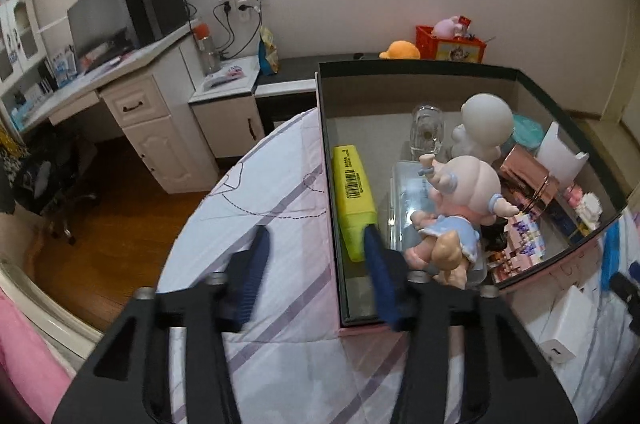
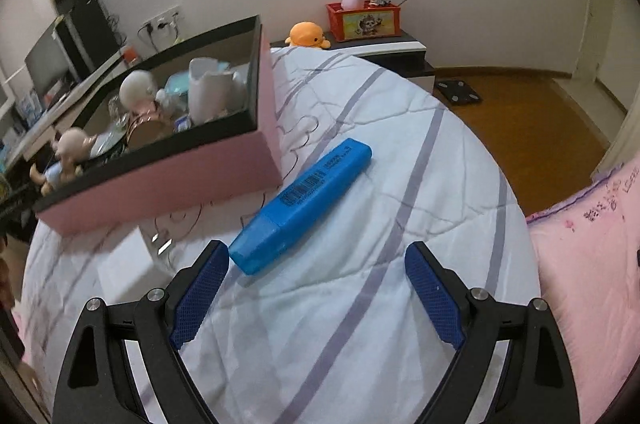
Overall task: Organize rigid objects
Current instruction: 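Grasp the blue marker with the right tool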
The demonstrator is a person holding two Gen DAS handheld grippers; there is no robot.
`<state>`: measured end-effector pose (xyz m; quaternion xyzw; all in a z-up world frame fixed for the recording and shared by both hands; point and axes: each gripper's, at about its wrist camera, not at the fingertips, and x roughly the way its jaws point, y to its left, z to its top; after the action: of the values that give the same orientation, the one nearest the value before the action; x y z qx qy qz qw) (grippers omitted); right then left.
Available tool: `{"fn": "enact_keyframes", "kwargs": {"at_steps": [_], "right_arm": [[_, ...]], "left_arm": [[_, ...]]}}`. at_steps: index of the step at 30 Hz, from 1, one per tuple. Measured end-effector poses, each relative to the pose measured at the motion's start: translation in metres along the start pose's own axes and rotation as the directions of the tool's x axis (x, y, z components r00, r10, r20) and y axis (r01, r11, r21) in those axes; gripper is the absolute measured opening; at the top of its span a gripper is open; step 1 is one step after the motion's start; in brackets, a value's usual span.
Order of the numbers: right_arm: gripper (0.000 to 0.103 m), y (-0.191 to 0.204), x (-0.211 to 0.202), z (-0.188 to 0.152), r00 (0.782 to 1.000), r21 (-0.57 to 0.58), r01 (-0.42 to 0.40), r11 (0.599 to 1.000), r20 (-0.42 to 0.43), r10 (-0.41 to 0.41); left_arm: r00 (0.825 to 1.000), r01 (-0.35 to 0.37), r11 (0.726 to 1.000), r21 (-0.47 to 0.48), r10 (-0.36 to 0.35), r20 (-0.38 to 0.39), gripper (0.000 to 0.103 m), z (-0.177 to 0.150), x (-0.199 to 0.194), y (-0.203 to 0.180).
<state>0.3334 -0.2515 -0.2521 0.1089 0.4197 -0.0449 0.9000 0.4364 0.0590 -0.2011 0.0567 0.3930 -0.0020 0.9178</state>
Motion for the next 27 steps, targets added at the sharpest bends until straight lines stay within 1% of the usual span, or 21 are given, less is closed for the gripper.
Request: {"fn": "enact_keyframes", "kwargs": {"at_steps": [1,2,4,6,7,9,10,11,14,15,17,18,20,22,23,24,25,26,27], "right_arm": [[0.091,0.001,0.001,0.002,1.0,0.012,-0.007,1.0,-0.002,0.007],[0.091,0.002,0.002,0.003,1.0,0.018,-0.004,1.0,0.0,0.004],[0.091,0.004,0.007,0.007,1.0,0.013,0.0,1.0,-0.019,0.0],[0.091,0.005,0.007,0.008,1.0,0.01,-0.015,1.0,-0.013,0.015],[0.091,0.005,0.009,0.009,1.0,0.002,-0.002,1.0,-0.017,0.002],[0.091,0.002,0.012,0.006,0.999,-0.019,0.045,0.999,-0.023,-0.045],[0.091,0.0,0.01,0.005,0.998,-0.023,0.056,0.998,-0.017,-0.056],[0.091,-0.003,0.008,0.005,0.996,-0.024,0.085,0.996,-0.006,-0.085],[0.091,-0.012,0.001,0.004,0.982,-0.019,0.186,0.982,0.014,-0.186],[0.091,-0.015,-0.001,0.006,0.983,-0.009,0.18,0.984,0.024,-0.18],[0.091,-0.021,0.004,0.011,0.995,0.024,0.099,0.995,-0.005,-0.099],[0.091,-0.021,0.005,0.013,0.997,0.029,0.077,0.997,-0.002,-0.077],[0.091,-0.016,0.013,0.019,0.996,-0.014,0.085,0.996,0.007,-0.085],[0.09,-0.011,0.028,0.024,0.996,-0.072,0.087,0.994,-0.025,-0.089],[0.088,-0.009,0.029,0.024,0.995,-0.091,0.099,0.991,-0.024,-0.102],[0.081,-0.008,0.028,0.026,0.995,-0.1,0.098,0.99,-0.012,-0.099],[0.056,-0.008,0.026,0.028,0.996,-0.106,0.094,0.99,-0.001,-0.095],[0.042,-0.008,0.027,0.03,0.995,-0.12,0.099,0.988,0.002,-0.1],[0.04,-0.009,0.028,0.031,0.995,-0.129,0.096,0.987,-0.003,-0.098]], "left_arm": [[1.0,0.002,1.0,0.007,-0.002,-0.006,0.029,0.001,0.001,-0.002],[1.0,0.015,1.0,0.009,-0.015,-0.014,0.027,0.001,0.003,-0.004],[0.999,0.03,0.999,0.014,-0.03,-0.02,0.018,0.002,0.002,-0.007],[0.999,0.029,0.999,0.032,-0.028,-0.021,0.013,0.003,0.003,-0.009],[1.0,0.016,0.999,0.039,-0.015,-0.02,0.013,0.004,0.003,-0.011],[1.0,0.009,0.999,0.04,-0.008,-0.024,0.013,0.005,0.004,-0.011],[1.0,0.009,0.999,0.04,-0.008,-0.025,0.013,0.005,0.004,-0.011],[1.0,0.01,0.999,0.04,-0.009,-0.026,0.013,0.005,0.004,-0.011],[1.0,0.01,0.999,0.037,-0.009,-0.025,0.013,0.006,0.004,-0.012],[1.0,0.011,0.999,0.034,-0.01,-0.026,0.013,0.006,0.005,-0.012],[1.0,0.012,1.0,0.028,-0.011,-0.027,0.013,0.005,0.005,-0.012],[1.0,0.013,1.0,0.026,-0.012,-0.027,0.013,0.005,0.006,-0.012],[1.0,0.014,1.0,0.025,-0.014,-0.027,0.013,0.005,0.006,-0.013],[0.999,0.016,1.0,0.024,-0.016,-0.029,0.013,0.006,0.006,-0.014],[0.999,0.016,1.0,0.024,-0.015,-0.03,0.013,0.005,0.006,-0.012],[0.999,0.016,1.0,0.022,-0.016,-0.029,0.013,0.004,0.006,-0.012],[0.999,0.018,1.0,0.02,-0.017,-0.03,0.013,0.004,0.006,-0.012],[0.999,0.018,1.0,0.019,-0.017,-0.033,0.013,0.004,0.006,-0.012],[0.999,0.017,1.0,0.02,-0.017,-0.033,0.013,0.004,0.006,-0.011]]}}
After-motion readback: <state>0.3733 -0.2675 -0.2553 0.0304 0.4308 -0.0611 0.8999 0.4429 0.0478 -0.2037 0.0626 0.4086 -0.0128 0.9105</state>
